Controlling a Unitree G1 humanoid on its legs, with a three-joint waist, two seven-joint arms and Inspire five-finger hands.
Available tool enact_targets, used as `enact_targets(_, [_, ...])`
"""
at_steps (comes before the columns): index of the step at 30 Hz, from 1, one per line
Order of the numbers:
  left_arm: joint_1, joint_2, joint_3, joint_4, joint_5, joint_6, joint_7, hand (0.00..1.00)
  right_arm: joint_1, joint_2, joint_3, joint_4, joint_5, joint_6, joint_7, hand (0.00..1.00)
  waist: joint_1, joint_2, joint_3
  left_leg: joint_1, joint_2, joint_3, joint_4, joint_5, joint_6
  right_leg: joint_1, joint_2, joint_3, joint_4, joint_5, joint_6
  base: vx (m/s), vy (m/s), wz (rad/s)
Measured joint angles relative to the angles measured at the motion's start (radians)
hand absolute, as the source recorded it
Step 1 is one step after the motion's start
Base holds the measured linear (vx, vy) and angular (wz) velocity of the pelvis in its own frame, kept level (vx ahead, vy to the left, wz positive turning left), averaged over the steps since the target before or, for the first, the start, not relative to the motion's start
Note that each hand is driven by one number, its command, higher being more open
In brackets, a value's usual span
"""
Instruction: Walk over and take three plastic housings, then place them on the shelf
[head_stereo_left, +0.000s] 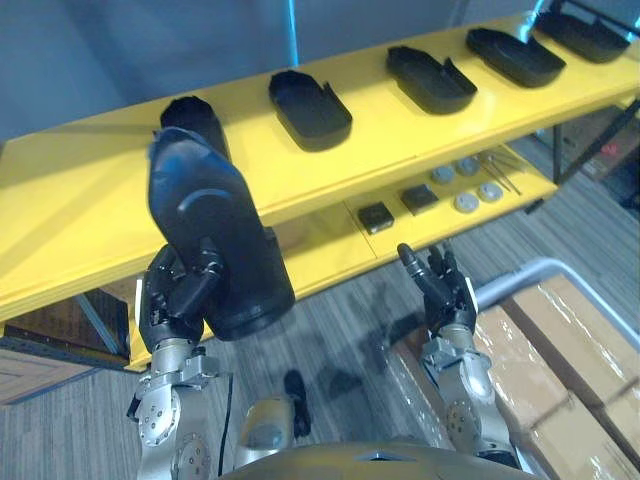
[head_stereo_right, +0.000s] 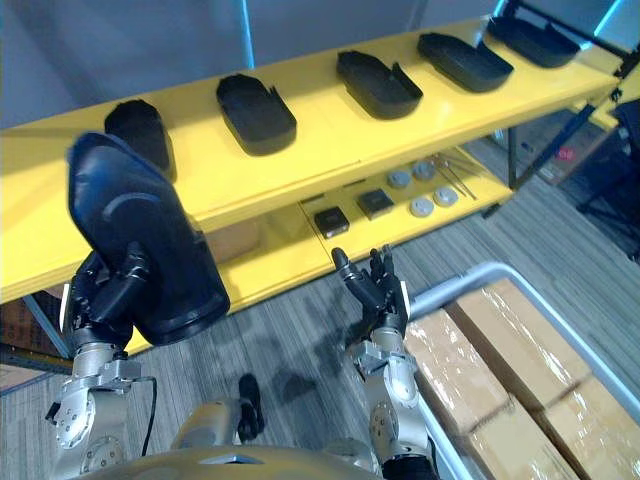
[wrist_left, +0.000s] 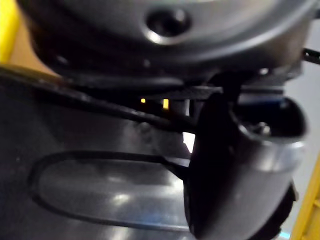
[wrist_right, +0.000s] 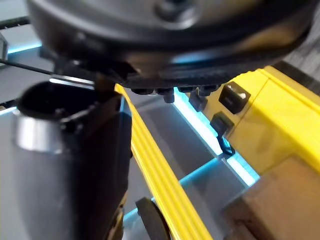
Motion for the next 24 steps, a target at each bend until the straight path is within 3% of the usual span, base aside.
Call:
enact_targets(1, [-0.022, 0.025, -0.001, -0.002, 0.042, 0.001, -0.012, 0.0, -0.006, -0.002, 0.001, 0.016, 0.024, 0.0, 0.052, 1.0, -0.009, -0.005, 0.001, 0.055, -0.015, -0.036, -0.036, -0.012, 0.011, -0.06, -0.017, 0.09, 0.145, 0.158, -0.016, 0.27, 0.141, 0.46])
enact_targets(2, [-0.028, 0.038, -0.002, -0.004, 0.051, 0.001, -0.012, 0.0, -0.01, 0.001, 0.002, 0.02, 0.025, 0.0, 0.07, 1.0, -0.019, -0.003, 0.002, 0.073, -0.017, -0.051, -0.049, -0.015, 0.017, -0.08, -0.009, 0.128, 0.192, 0.15, -0.011, 0.28, 0.119, 0.68])
enact_targets(3, [-0.053, 0.059, -0.006, -0.004, 0.064, 0.001, -0.012, 0.0, -0.016, 0.008, 0.002, 0.016, 0.035, 0.0, 0.109, 1.0, -0.036, 0.005, 0.006, 0.09, -0.015, -0.089, -0.056, -0.024, 0.028, -0.126, 0.033, 0.186, 0.242, 0.06, -0.012, 0.26, 0.082, 0.72])
enact_targets(5, [-0.089, 0.08, -0.008, -0.005, 0.063, 0.002, -0.011, 0.0, -0.015, 0.011, -0.002, -0.002, 0.066, 0.0, 0.151, 1.0, -0.053, 0.006, 0.006, 0.109, -0.014, -0.135, -0.071, -0.028, 0.03, -0.173, 0.1, 0.223, 0.218, -0.015, -0.012, 0.21, 0.038, 0.79])
enact_targets(7, [-0.126, 0.088, -0.012, -0.005, 0.062, 0.002, -0.014, 0.0, 0.027, 0.015, -0.025, -0.092, 0.068, 0.006, 0.187, 1.0, -0.077, 0.017, 0.007, 0.121, -0.013, -0.211, -0.084, -0.036, 0.028, -0.214, 0.218, 0.27, 0.015, -0.054, -0.019, 0.22, -0.011, 0.99])
enact_targets(9, [-0.129, 0.096, -0.019, -0.007, 0.064, 0.002, -0.015, 0.0, 0.072, 0.014, -0.031, -0.18, 0.083, 0.008, 0.198, 1.0, -0.092, 0.019, 0.006, 0.122, -0.014, -0.266, -0.074, -0.05, 0.02, -0.225, 0.293, 0.32, -0.174, -0.047, -0.019, 0.27, -0.107, 0.99])
enact_targets(10, [-0.127, 0.096, -0.025, -0.007, 0.064, 0.003, -0.015, 0.0, 0.112, 0.013, -0.034, -0.236, 0.107, 0.009, 0.199, 1.0, -0.1, 0.015, 0.004, 0.116, -0.022, -0.301, -0.052, -0.061, 0.002, -0.219, 0.321, 0.341, -0.295, -0.021, -0.013, 0.28, -0.133, 0.93])
enact_targets(11, [-0.124, 0.097, -0.031, -0.007, 0.064, 0.003, -0.015, 0.0, 0.13, 0.013, -0.035, -0.256, 0.114, 0.009, 0.197, 1.0, -0.1, 0.005, 0.0, 0.113, -0.034, -0.313, -0.04, -0.072, -0.007, -0.215, 0.321, 0.344, -0.344, 0.031, -0.03, 0.19, -0.106, 0.75])
enact_targets(12, [-0.117, 0.103, -0.037, -0.008, 0.064, 0.003, -0.016, 0.0, 0.144, 0.015, -0.033, -0.272, 0.114, 0.01, 0.196, 1.0, -0.099, -0.026, -0.015, 0.11, -0.063, -0.323, -0.025, -0.091, -0.015, -0.206, 0.306, 0.345, -0.383, 0.138, -0.043, 0.25, -0.17, 0.42])
enact_targets(13, [-0.11, 0.08, -0.054, -0.004, 0.063, 0.016, -0.018, 0.0, 0.125, -0.005, -0.026, -0.274, 0.108, 0.022, 0.179, 1.0, -0.087, -0.004, -0.027, 0.105, -0.051, -0.327, 0.006, -0.13, -0.029, -0.176, 0.305, 0.322, -0.415, 0.105, -0.025, 0.24, -0.155, 0.3])
enact_targets(15, [-0.101, 0.073, -0.086, -0.014, 0.064, 0.021, -0.038, 0.0, 0.105, -0.018, -0.025, -0.279, 0.102, 0.027, 0.159, 1.0, -0.072, 0.021, -0.033, 0.103, -0.029, -0.322, 0.028, -0.15, -0.04, -0.151, 0.327, 0.311, -0.454, 0.111, -0.032, 0.23, -0.098, 0.07])
enact_targets(20, [-0.052, 0.054, -0.116, -0.073, 0.066, 0.024, -0.046, 0.0, 0.098, -0.007, -0.018, -0.335, 0.032, 0.026, 0.103, 1.0, -0.07, 0.025, -0.036, 0.163, 0.0, -0.252, 0.006, -0.163, -0.054, -0.092, 0.354, 0.323, -0.49, 0.112, -0.034, 0.13, -0.01, -0.11])
enact_targets(24, [-0.034, 0.055, -0.101, -0.109, 0.066, 0.023, -0.01, 0.0, 0.098, 0.0, -0.016, -0.427, -0.027, -0.038, 0.073, 1.0, -0.056, 0.025, -0.036, 0.159, -0.002, -0.236, 0.005, -0.172, -0.049, -0.088, 0.359, 0.345, -0.519, 0.114, -0.033, 0.0, 0.046, -0.13])
